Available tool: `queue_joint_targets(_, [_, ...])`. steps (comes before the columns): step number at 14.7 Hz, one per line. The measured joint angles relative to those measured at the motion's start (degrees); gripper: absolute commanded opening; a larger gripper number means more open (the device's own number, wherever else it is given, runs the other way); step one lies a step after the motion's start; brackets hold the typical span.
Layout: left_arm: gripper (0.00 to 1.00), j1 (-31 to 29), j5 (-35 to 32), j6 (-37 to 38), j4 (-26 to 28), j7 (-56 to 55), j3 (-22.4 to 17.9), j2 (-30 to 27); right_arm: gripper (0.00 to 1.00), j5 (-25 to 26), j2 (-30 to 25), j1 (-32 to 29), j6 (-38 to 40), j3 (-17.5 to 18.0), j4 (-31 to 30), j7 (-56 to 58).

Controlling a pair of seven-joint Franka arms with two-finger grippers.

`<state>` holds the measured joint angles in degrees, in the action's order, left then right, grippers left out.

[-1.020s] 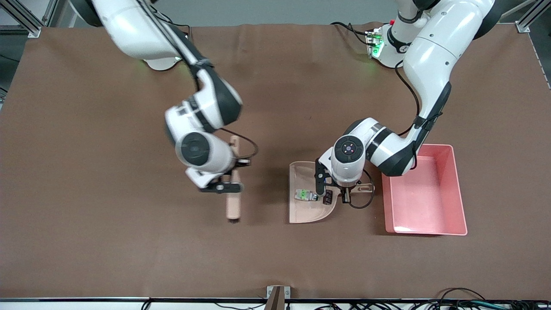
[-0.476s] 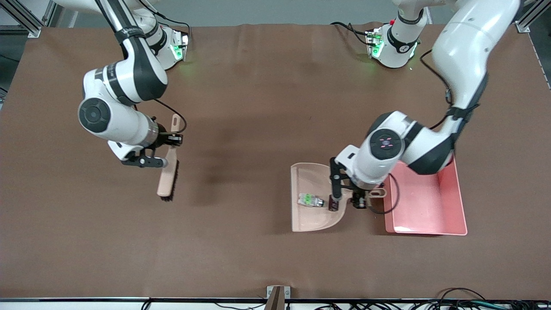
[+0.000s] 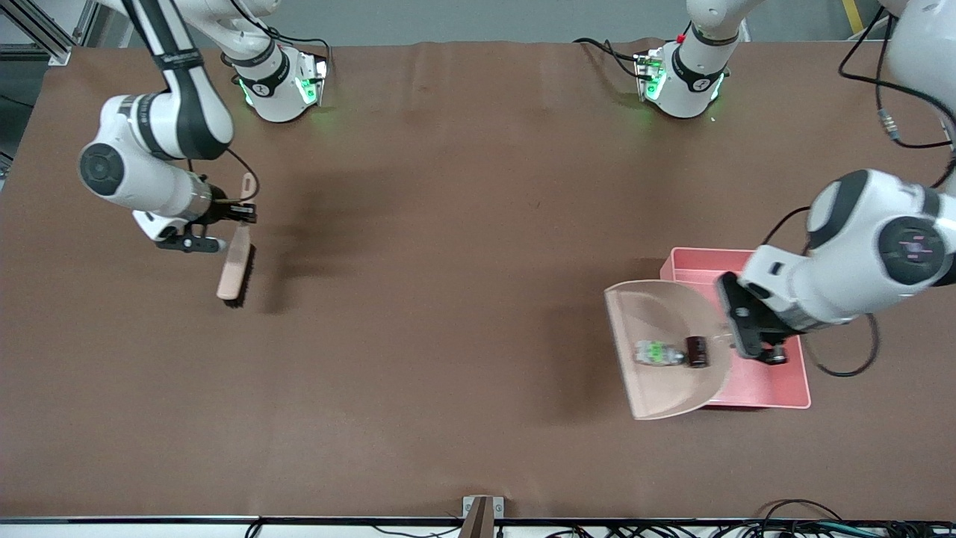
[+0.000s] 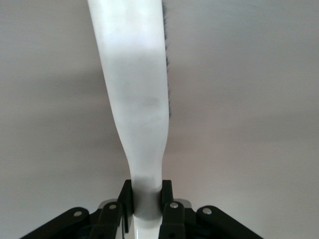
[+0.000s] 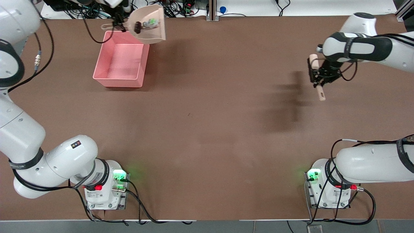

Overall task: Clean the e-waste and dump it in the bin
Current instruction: 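Lift the dustpan over the pink bin while the right gripper withdraws the brush, then tip the dustpan into the bin while the right gripper sets the brush down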

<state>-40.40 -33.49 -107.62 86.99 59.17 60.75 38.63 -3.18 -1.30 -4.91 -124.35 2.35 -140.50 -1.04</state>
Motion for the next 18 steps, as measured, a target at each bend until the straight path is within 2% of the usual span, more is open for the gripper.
queue_joint_targets(4, [0.04, -8.6, -0.9, 1.4, 2.0, 9.0, 1.3, -2.0, 0.0, 2.4, 2.4, -5.3, -7.9, 0.1, -4.1, 6.8])
queue_joint_targets(8, [0.03, -13.9, -5.9, 1.6, 4.6, 15.3, 1.3, -4.4, 0.0, 2.4, 7.9, -9.8, -12.1, 0.1, -4.6, 12.0])
queue_joint_targets(9, [0.03, -14.7, -7.9, 1.6, 4.9, 15.9, 1.2, -4.4, 0.03, 2.4, 8.5, -10.0, -12.2, 0.1, -4.5, 12.2])
queue_joint_targets(10, [0.03, -15.2, -10.4, 1.6, 5.4, 16.0, 1.0, -4.4, 0.2, 2.4, 8.7, -10.0, -12.2, 0.2, -4.5, 12.2])
queue_joint_targets(12, [0.03, -15.3, -15.4, 1.7, 6.2, 16.0, 0.0, -4.4, 0.65, 2.4, 8.7, -10.0, -12.1, 0.6, -4.4, 12.2])
queue_joint_targets(15, [0.03, -15.3, -21.8, 1.7, 8.3, 15.1, -1.3, -4.3, 0.85, 2.4, 8.9, -10.0, -12.2, 0.7, -4.4, 12.2])
queue_joint_targets(18, [0.03, -15.3, -26.7, 1.7, 9.4, 12.6, -2.0, -4.3, 0.92, 2.4, 9.0, -10.0, -12.3, 0.7, -4.4, 12.1])
